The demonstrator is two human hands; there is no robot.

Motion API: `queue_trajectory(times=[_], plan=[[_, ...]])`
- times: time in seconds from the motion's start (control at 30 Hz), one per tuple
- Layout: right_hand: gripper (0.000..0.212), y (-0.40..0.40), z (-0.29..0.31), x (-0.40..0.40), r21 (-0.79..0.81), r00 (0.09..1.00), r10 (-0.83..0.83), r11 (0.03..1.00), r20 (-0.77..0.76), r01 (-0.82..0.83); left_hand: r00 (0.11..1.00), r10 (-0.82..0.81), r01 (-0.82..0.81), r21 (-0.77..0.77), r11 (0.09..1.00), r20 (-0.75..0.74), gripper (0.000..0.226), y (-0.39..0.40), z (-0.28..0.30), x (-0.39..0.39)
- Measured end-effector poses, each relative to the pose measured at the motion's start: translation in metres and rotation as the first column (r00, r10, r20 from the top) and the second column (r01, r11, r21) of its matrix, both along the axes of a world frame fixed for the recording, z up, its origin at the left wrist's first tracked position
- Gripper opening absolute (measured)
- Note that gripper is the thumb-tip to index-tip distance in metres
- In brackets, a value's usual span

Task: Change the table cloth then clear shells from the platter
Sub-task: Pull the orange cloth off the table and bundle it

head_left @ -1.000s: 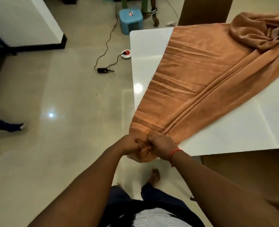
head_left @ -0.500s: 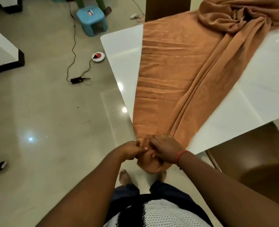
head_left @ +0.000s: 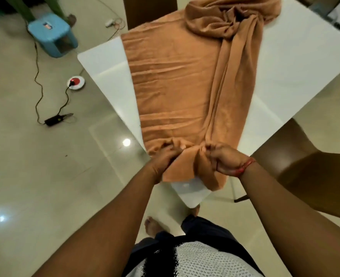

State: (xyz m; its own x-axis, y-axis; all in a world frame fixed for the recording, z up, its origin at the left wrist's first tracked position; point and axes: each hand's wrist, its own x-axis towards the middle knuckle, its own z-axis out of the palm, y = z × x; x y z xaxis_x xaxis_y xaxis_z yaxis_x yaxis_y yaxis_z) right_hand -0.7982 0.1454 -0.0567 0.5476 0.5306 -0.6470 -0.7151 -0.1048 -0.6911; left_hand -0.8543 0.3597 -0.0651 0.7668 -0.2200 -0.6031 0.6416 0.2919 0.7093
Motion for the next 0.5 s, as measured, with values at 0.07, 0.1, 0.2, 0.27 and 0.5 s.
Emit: queue_trajectory(times=[0.07,0.1,0.2,0.27,0.5], plan=[[0.025,0.001,0.015,0.023,0.086,0.914,-0.404,0.910,-0.040,0.406,0.980,0.173,-0.180,0.065,0.981,0.098,0.013,-0.012,0.022,0.031],[0.019,0.004,0.024,0.033,0.087,0.844,-0.534,0.839,-0.052,0.537,0.971,0.167,-0.190,0.132,0.973,0.169,0.017,-0.017,0.030,0.045],[0.021,0.005,0.029,0.060,0.032,0.579,-0.802,0.581,-0.147,0.813,0.934,-0.137,-0.071,0.549,0.833,0.330,0.053,-0.028,0.026,0.081],[0.025,-0.004,0.026,0.078,0.029,0.428,-0.889,0.429,-0.160,0.903,0.897,-0.388,0.046,0.826,0.562,0.214,0.080,-0.034,0.017,0.102],[0.055,-0.044,-0.011,0.145,-0.105,0.679,-0.683,0.680,0.270,0.726,0.773,-0.599,0.284,0.958,0.035,-0.207,0.103,-0.055,-0.043,0.142]])
